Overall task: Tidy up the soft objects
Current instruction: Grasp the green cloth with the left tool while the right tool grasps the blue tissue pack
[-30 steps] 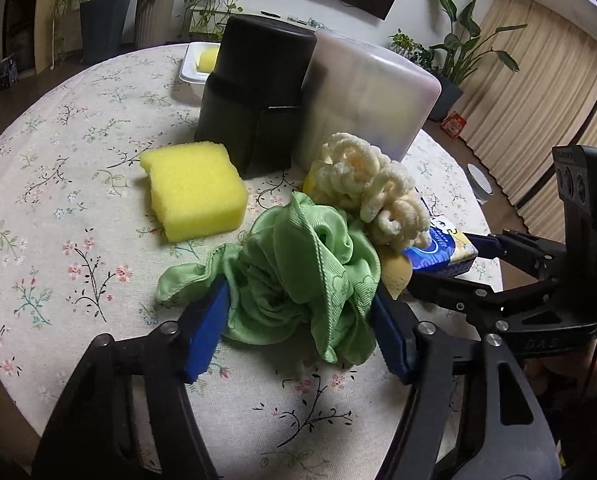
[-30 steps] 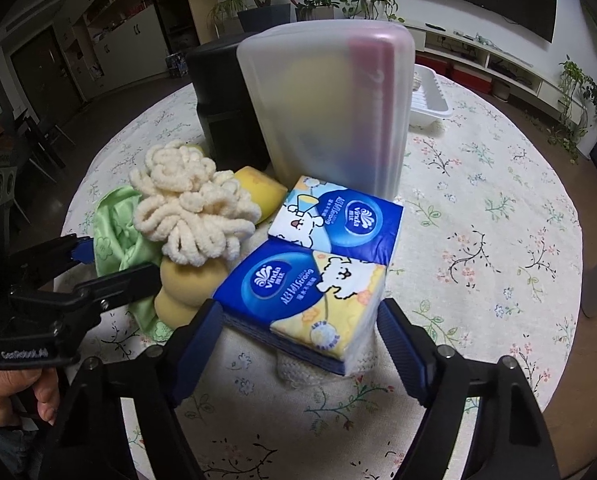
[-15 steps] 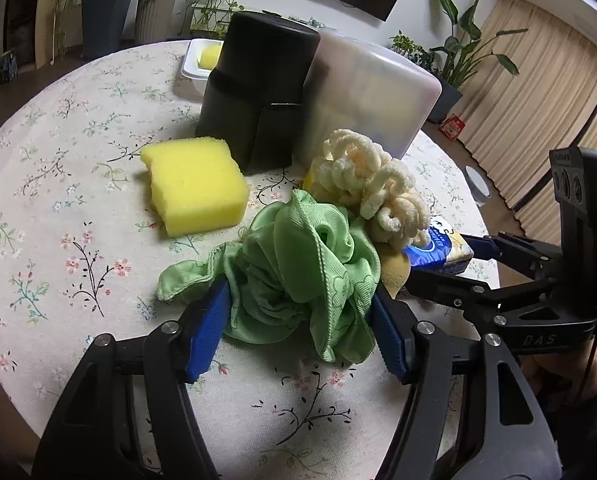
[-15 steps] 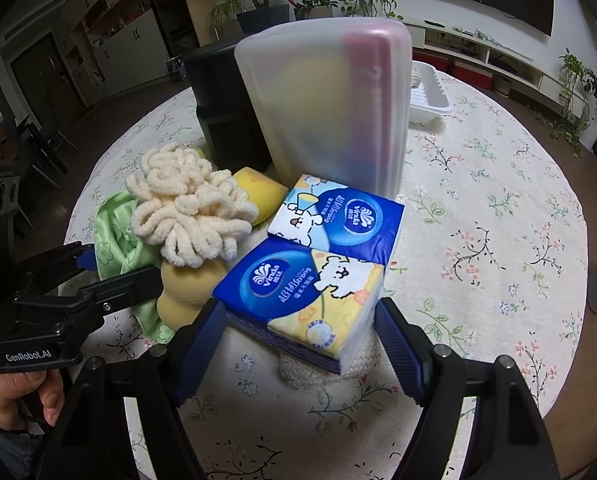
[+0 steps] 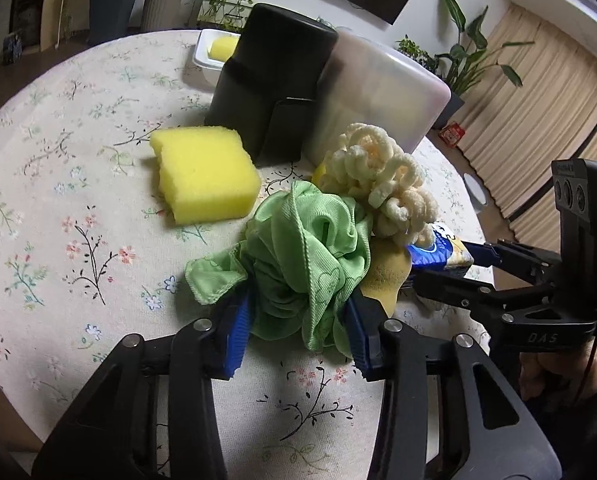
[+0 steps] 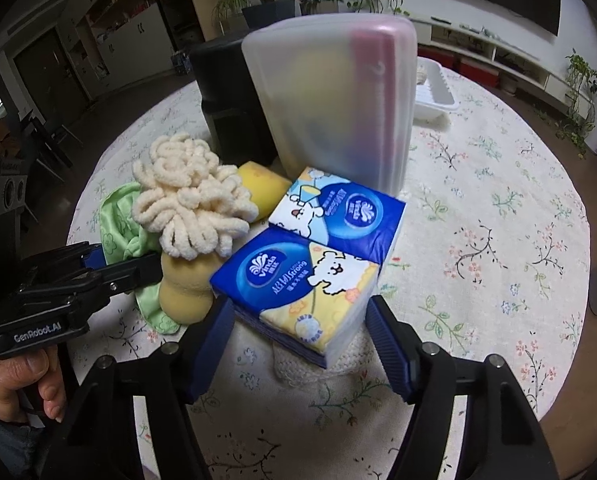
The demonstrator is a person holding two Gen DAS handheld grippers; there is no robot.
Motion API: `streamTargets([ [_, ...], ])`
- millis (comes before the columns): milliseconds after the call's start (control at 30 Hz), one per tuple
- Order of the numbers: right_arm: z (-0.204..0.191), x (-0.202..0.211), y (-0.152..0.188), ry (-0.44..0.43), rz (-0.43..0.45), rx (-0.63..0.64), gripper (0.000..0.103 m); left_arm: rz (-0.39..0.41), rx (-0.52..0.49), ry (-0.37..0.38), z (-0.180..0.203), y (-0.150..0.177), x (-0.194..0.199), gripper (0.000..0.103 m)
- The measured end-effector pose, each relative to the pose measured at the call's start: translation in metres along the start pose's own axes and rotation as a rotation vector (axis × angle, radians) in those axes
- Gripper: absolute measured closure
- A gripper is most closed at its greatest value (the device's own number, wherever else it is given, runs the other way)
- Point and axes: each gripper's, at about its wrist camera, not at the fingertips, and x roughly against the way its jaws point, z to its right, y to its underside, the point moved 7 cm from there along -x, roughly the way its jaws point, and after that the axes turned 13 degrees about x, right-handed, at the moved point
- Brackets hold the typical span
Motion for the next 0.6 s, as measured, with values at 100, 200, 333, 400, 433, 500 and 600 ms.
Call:
streamTargets([
  [100,-0.002,0.0,-0.003,-0.036,-0.011,-0.004,0.019,0.002,-0.007,-0.007,0.002,0.001,0.0,0.064],
  [200,-0.008,-0.008,-0.008,-0.012,-0.027,0.05,0.014,0.0,-0.003,-0.001,0.0,0.001,-0.001,0.064],
  [333,-0.007,-0.018,-0.013,-0.008,-0.024,0.036,0.013,-0.001,0.006,0.006,-0.002,0.0,-0.001,0.062],
  [400,-0.004,-0.02,-0.014,-0.003,-0.019,0.015,0.013,0.0,0.011,0.009,-0.002,0.0,0.0,0.062],
  [433,-0.003,-0.02,-0.015,0.002,-0.013,0.01,0.014,-0.001,0.01,0.009,-0.002,0.0,0.0,0.062],
  [500,-0.004,-0.022,-0.016,0.035,-0.005,0.03,0.015,-0.001,0.008,0.008,-0.002,0.0,0.0,0.062],
  [600,-0.006,-0.023,-0.017,0.067,0.001,0.05,0.016,-0.001,0.009,0.01,-0.001,0.001,0.0,0.062],
])
